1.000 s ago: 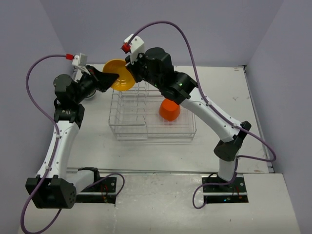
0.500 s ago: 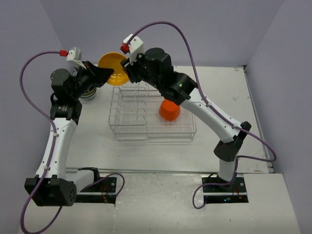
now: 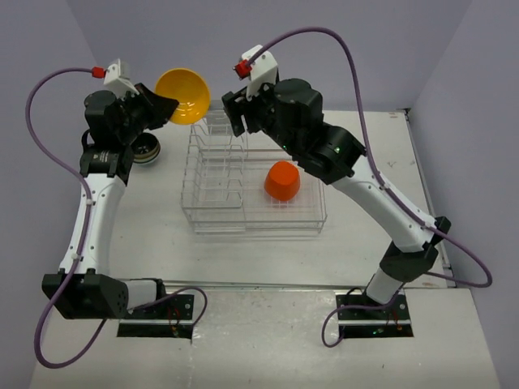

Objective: Unload the bowls from the dish rack

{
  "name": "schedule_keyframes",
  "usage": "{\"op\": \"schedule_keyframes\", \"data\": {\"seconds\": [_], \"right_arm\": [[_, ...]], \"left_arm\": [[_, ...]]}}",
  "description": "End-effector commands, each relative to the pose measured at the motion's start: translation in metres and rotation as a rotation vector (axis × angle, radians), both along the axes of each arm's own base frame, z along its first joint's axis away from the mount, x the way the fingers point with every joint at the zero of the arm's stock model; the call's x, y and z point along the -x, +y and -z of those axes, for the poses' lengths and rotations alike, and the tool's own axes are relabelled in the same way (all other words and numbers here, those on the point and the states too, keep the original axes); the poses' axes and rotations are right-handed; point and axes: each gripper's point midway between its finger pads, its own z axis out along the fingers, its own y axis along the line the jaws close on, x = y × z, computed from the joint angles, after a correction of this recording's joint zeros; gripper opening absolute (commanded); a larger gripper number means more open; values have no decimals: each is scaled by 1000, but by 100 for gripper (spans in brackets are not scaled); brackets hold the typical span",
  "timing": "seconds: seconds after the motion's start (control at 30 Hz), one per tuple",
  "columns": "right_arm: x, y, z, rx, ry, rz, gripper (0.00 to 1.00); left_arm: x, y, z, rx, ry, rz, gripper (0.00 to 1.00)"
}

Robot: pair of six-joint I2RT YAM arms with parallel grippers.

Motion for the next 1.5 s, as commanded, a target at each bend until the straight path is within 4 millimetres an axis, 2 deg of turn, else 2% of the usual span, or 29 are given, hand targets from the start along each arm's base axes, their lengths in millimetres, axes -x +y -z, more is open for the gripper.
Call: {"op": "schedule_keyframes", "data": {"seconds": [0.0, 0.03, 0.07, 0.1, 0.13, 0.17, 0.2, 0.23, 0.27, 0.33, 0.37, 0.5, 0.63, 0.73, 0.8, 0.87, 0.93, 0.97, 1.0, 1.1, 1.13, 1.2, 1.23, 1.33, 1.37, 1.47], "right_arm": [[17, -39, -37, -102, -25, 75, 71], [19, -41, -35, -97, -22, 74, 71], [19, -43, -29, -84, -11, 78, 72], [25, -50, -32, -93, -13, 76, 72], [28, -51, -32, -93, -10, 66, 72], [29, -52, -24, -78, 0, 64, 71], [35, -59, -29, -90, -8, 61, 71], [36, -62, -29, -89, -8, 61, 71], [39, -63, -25, -79, -4, 52, 71], [44, -72, -29, -88, -12, 58, 71], [44, -73, -26, -83, -8, 55, 71], [48, -80, -28, -84, -14, 51, 71], [49, -87, -29, -61, -27, 52, 71], [51, -98, -31, -62, -37, 60, 71], [52, -104, -28, -60, -34, 65, 71], [49, -108, -25, -53, -30, 71, 71], [46, -113, -24, -35, -41, 84, 71], [45, -114, -24, -31, -44, 88, 71], [43, -117, -24, -28, -46, 96, 71], [42, -120, -25, -27, -50, 100, 71], [42, -120, -23, -26, -47, 99, 71], [42, -120, -22, -23, -44, 95, 71], [42, -120, -20, -19, -41, 94, 71], [44, -121, -16, -13, -31, 90, 71], [44, -122, -16, -13, -29, 90, 71], [46, -122, -12, -12, -18, 87, 71]], "left_arm": [[-12, 22, -25, -30, -36, -109, 0], [-14, 28, -21, -18, -6, -135, 0], [-24, 45, -11, 21, 44, -186, 0], [-26, 55, -8, 46, 80, -216, 0], [-35, 65, 5, 78, 132, -242, 0], [-38, 86, 10, 124, 165, -300, 0], [-41, 96, 15, 143, 192, -332, 0], [-43, 105, 14, 161, 207, -356, 0], [-48, 117, 22, 184, 233, -386, 0], [-52, 127, 21, 187, 252, -417, 0], [-58, 135, 34, 188, 293, -444, 0], [-64, 141, 59, 244, 378, -485, 0], [-72, 141, 99, 296, 474, -498, 0], [-79, 145, 121, 324, 543, -518, 0], [-78, 150, 126, 330, 562, -551, 0], [-73, 156, 135, 335, 596, -597, 0], [-60, 163, 159, 331, 665, -651, 0], [-59, 166, 157, 333, 660, -662, 0], [-50, 169, 168, 341, 683, -676, 0], [-38, 171, 183, 363, 701, -686, 0], [-26, 172, 193, 361, 717, -694, 0], [-15, 174, 194, 370, 707, -694, 0], [-4, 172, 212, 377, 748, -695, 0], [9, 175, 217, 395, 734, -683, 0], [17, 174, 228, 395, 752, -684, 0], [25, 175, 229, 383, 747, -677, 0]]}}
